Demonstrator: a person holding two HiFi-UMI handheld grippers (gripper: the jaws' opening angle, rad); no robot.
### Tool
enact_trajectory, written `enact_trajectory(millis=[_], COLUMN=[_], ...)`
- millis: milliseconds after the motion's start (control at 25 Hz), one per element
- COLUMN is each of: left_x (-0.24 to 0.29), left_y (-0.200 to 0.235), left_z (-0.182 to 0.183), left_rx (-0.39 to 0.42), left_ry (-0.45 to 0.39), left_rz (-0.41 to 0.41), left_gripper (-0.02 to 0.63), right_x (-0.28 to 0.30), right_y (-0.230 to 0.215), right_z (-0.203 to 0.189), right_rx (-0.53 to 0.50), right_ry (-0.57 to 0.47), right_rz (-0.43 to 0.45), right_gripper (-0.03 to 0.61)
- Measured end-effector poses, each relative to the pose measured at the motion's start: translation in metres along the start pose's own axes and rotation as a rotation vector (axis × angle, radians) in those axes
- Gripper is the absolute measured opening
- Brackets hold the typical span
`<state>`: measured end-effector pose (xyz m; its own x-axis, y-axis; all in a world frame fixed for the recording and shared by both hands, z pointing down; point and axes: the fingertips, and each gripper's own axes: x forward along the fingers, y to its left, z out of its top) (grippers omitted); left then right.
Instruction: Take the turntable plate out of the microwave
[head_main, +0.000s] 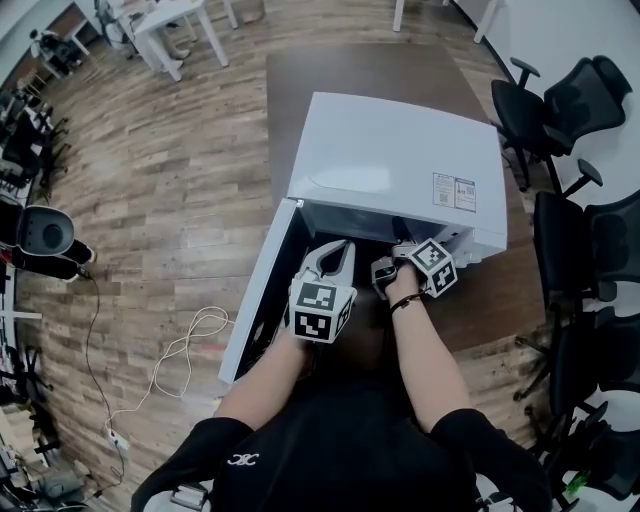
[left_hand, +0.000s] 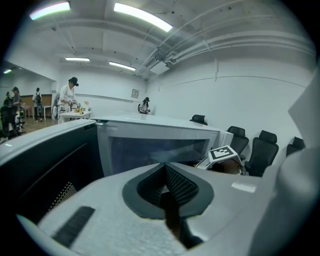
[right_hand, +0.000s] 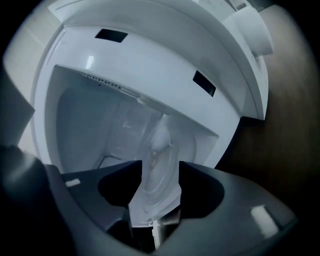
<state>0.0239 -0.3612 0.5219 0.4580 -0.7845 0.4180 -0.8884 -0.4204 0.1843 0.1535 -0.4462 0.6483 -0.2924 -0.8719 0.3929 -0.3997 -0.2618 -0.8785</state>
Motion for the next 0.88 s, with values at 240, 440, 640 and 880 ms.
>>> enact_trajectory(millis=[240,440,640,880], left_x=[0.006,0.013,0.017,0.015], left_y=[0.006,0.005,0.001,0.006], left_z=[-0.006,-0.01,-0.012,-0.014], left_rx=[-0.026,-0.035,-0.034,-0.036], left_ry=[0.001,0.007,0.012,0.02], left_rz=[0.003,-0.006,-0.013,0.0], left_gripper=[0.008,0.008,0.008,0.008], right_x=[0.006,0.01,0.012,0.02], right_y=[-0.003,-0.001,-0.001,0.013], right_z=[0.005,0.007,0.003,-0.006], right_rx=[0.032,0.041,0.127,0.125], right_ry=[-0.009,0.0,0.028,0.063], right_rz=[-0.01,-0.005,0.07,0.146], right_gripper=[0.224,0.207,0.141,0.159])
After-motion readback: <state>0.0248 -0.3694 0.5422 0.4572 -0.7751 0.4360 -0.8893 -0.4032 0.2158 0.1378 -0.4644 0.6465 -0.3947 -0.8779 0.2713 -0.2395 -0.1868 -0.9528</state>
